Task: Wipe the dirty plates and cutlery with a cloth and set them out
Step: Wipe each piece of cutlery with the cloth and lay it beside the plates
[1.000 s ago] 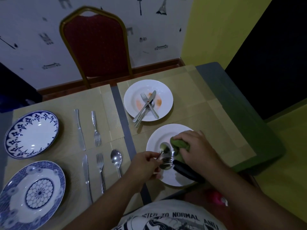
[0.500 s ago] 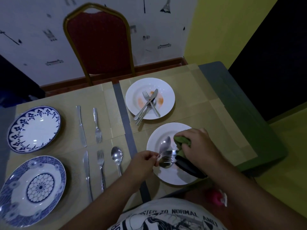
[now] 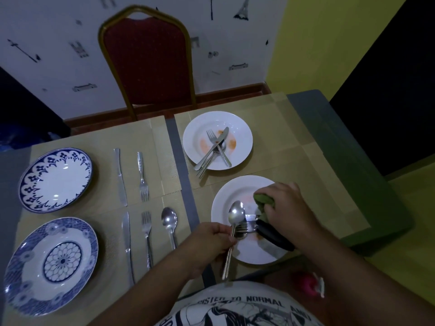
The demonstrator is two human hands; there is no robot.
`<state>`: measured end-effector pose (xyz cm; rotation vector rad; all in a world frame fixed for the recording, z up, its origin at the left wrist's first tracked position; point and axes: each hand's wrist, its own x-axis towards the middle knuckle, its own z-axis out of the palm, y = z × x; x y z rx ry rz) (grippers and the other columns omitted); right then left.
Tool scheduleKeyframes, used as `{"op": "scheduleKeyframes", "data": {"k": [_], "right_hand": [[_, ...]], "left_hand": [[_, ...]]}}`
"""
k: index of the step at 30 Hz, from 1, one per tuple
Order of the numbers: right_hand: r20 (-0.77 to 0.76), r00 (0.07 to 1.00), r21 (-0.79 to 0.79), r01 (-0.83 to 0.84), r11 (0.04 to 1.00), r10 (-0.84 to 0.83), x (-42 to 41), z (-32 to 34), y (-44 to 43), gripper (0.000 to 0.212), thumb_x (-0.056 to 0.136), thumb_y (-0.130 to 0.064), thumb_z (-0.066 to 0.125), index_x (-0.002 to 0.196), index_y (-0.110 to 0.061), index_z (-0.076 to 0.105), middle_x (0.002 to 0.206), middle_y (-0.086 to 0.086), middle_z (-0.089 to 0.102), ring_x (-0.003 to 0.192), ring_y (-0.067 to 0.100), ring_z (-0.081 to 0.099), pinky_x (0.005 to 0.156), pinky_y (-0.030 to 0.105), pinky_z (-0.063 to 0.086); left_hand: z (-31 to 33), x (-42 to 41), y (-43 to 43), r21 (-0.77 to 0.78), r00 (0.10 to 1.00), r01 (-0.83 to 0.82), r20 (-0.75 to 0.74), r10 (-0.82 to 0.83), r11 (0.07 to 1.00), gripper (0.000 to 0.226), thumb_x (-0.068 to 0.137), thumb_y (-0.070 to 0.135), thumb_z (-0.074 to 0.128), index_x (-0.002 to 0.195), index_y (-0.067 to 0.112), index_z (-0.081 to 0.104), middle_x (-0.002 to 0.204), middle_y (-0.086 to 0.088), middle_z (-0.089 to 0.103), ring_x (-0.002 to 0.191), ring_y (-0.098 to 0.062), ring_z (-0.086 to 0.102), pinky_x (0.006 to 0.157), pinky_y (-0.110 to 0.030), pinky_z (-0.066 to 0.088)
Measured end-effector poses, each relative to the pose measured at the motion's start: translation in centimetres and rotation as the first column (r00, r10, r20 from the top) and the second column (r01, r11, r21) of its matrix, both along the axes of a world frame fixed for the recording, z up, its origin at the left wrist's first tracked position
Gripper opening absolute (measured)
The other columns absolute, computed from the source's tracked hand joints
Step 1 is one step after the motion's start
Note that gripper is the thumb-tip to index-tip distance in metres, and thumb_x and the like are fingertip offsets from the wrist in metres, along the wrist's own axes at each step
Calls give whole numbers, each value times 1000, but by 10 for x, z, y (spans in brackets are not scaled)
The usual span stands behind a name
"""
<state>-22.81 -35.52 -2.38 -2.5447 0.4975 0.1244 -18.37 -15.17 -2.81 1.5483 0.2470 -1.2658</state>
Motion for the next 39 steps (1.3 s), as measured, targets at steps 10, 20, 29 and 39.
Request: {"op": "scheduleKeyframes", "data": {"k": [10, 20, 29, 39], "right_hand": [[138, 986, 108, -105, 989, 89, 14, 0, 29, 44, 76, -1, 62, 105, -33, 71, 103, -18, 65, 102, 16, 48, 85, 13, 28], [193, 969, 167, -188, 968, 155, 38, 9, 50, 48, 75, 0, 61, 108, -32, 71, 106, -16, 67, 106, 16, 54, 96, 30, 38], [146, 965, 211, -247, 946, 219, 44, 4, 75, 46, 78, -3, 63, 112, -33, 69, 112, -12, 66, 109, 16, 50, 91, 25, 35], [123, 961, 232, -269, 935, 247, 45, 3, 92, 47, 78, -1, 64, 112, -34, 69, 112, -10, 65, 108, 16, 47, 89, 24, 34]], "left_hand": [[10, 37, 23, 103, 979, -111, 183, 90, 989, 16, 88, 32, 72, 98, 21, 78, 88, -1, 73, 84, -13, 61, 73, -30, 49], [47, 58, 51, -104, 955, -255, 131, 267, 961, 34, 98, 35, 47, 107, 9, 67, 103, -10, 77, 98, -28, 72, 84, -42, 54], [14, 38, 67, -152, 878, -456, 86, 472, 877, 21, 86, 21, 76, 79, 11, 59, 82, -13, 66, 86, -29, 69, 66, -37, 58], [6, 37, 80, -166, 837, -531, 46, 545, 831, 20, 98, 2, 57, 112, 8, 44, 110, -18, 73, 103, -29, 72, 84, -52, 59]]}}
